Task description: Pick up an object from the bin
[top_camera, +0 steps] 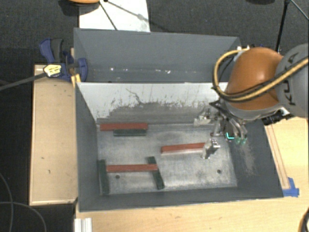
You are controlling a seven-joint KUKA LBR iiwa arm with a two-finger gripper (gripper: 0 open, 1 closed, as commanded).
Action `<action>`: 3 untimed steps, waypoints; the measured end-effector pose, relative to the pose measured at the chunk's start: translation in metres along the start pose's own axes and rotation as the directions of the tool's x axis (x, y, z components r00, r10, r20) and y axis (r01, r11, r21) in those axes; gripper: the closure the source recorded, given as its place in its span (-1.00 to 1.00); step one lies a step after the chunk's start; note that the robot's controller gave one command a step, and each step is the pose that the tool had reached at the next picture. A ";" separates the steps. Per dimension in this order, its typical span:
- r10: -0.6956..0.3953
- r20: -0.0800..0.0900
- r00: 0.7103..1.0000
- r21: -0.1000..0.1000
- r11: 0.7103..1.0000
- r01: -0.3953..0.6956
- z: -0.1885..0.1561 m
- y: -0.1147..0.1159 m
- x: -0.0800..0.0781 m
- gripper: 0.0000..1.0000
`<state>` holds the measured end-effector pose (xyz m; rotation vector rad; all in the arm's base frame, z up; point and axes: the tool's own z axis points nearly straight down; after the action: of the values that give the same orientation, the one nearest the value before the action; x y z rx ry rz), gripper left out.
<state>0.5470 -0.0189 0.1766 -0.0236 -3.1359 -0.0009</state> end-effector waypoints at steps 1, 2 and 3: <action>-0.001 0.008 1.000 0.000 1.000 0.001 -0.004 0.000 -0.002 -1.00; -0.041 0.013 0.999 0.000 0.999 0.041 0.101 0.021 -0.032 1.00; -0.041 0.013 0.999 0.000 0.999 0.041 0.101 0.021 -0.032 1.00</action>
Offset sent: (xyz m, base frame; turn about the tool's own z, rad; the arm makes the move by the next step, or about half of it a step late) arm 0.0287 0.0203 -0.1066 -0.0438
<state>0.5791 0.0013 0.0753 0.0411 -3.1484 -0.0008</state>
